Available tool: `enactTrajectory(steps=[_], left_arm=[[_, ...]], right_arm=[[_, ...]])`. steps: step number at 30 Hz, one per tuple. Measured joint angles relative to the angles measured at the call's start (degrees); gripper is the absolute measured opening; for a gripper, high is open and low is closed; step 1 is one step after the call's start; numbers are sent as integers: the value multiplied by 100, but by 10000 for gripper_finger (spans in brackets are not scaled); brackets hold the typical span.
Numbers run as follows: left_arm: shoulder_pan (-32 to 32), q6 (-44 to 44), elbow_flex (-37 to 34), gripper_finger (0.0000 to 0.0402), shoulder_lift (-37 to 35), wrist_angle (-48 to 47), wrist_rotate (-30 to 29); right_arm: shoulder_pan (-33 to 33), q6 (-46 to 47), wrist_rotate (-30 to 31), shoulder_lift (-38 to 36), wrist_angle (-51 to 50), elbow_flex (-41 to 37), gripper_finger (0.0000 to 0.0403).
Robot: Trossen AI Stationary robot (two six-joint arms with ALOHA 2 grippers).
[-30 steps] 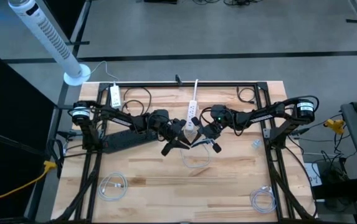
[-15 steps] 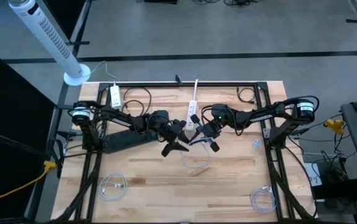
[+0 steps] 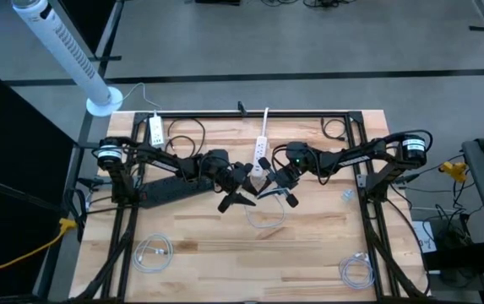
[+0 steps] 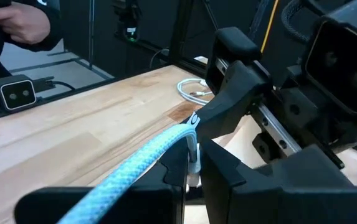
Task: Insert USB
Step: Insert the light blue USB cable into the right white outlet
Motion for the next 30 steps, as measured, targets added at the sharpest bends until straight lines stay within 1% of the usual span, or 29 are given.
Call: enactTrajectory(steps=[7,11,16,30], left_arm=[[4,30,0,80,2,57,46],[9,28,0,65,4,86,46],[9,-77,0,80,4,88,76],[2,-144,-4,156,4,296,112]], right_arm=[[5,4,-22,0,15,4,14],[17,2,-22,0,15,4,14],[15,2,-22,0,4,4,14],[14,-58,2,-4,-7,2,14]])
